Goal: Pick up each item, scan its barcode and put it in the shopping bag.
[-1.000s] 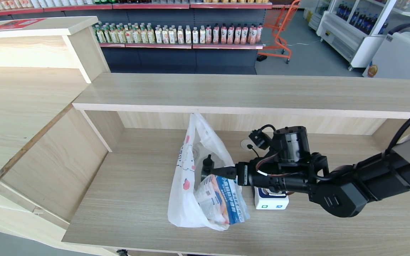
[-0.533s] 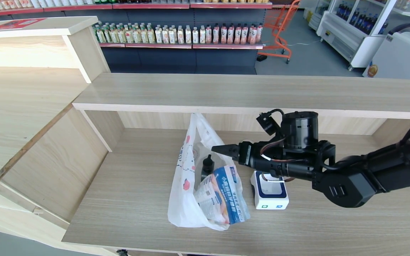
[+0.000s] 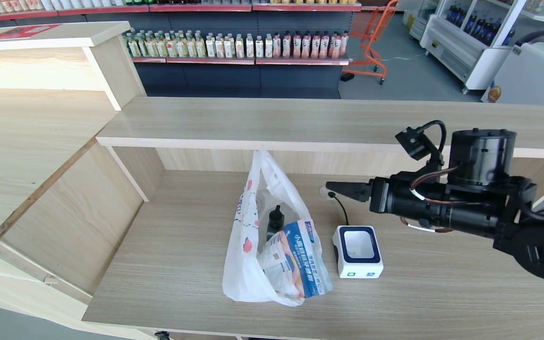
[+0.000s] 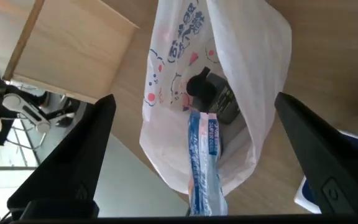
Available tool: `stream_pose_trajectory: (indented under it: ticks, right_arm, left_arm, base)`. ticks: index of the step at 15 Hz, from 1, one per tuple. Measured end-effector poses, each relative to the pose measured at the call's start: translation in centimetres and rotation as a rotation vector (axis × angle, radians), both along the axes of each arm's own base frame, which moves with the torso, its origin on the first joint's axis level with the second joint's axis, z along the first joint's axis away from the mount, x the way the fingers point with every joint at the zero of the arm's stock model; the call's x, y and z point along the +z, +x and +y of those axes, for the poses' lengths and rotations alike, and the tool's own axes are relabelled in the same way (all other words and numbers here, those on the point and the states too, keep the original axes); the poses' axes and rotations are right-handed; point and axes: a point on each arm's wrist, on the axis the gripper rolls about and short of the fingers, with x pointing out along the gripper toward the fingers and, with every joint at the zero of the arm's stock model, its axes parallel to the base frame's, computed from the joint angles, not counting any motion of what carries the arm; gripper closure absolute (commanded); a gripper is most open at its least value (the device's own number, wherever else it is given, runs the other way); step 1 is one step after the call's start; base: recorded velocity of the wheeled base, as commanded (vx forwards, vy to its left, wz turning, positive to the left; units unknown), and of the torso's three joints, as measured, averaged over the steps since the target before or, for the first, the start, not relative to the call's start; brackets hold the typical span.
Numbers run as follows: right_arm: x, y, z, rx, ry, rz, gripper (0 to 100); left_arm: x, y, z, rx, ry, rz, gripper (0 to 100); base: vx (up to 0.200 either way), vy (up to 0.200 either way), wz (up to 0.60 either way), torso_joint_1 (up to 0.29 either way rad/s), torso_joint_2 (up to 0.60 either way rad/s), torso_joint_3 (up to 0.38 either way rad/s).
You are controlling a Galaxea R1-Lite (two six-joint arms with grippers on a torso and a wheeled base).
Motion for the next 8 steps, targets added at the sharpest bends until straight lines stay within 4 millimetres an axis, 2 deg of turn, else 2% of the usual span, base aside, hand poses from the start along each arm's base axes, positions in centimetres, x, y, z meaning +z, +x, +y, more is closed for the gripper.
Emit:
stream_pose_trajectory:
  ticks: [2,4,6,8]
  right_arm:
    - [1.2,-2.8,-3.4,-0.093,-0.070,-0.067,0]
    - [1.3,-6.8,-7.2,-0.254,-0.145,-0.100,0]
    - [-0.5,-11.9,-10.1,-0.414,-0.207,-0.085,0]
    - [-2.8,-16.9,-11.6,-0.499,-0.249,-0.087,0]
  left_arm:
    - [0.0,0.0,0.0,0.000,0.000,0.000,0]
    - [0.0,0.0,0.0,0.000,0.000,0.000,0]
    - [0.0,0.0,0.0,0.000,0.000,0.000,0]
    - [0.0,0.0,0.0,0.000,0.000,0.000,0]
  base:
    - [0.000,0.000,0.00,0.000,0.00,0.000]
    - [0.000,0.000,0.00,0.000,0.00,0.000]
    - [0.000,0.000,0.00,0.000,0.00,0.000]
    - [0.000,0.000,0.00,0.000,0.00,0.000]
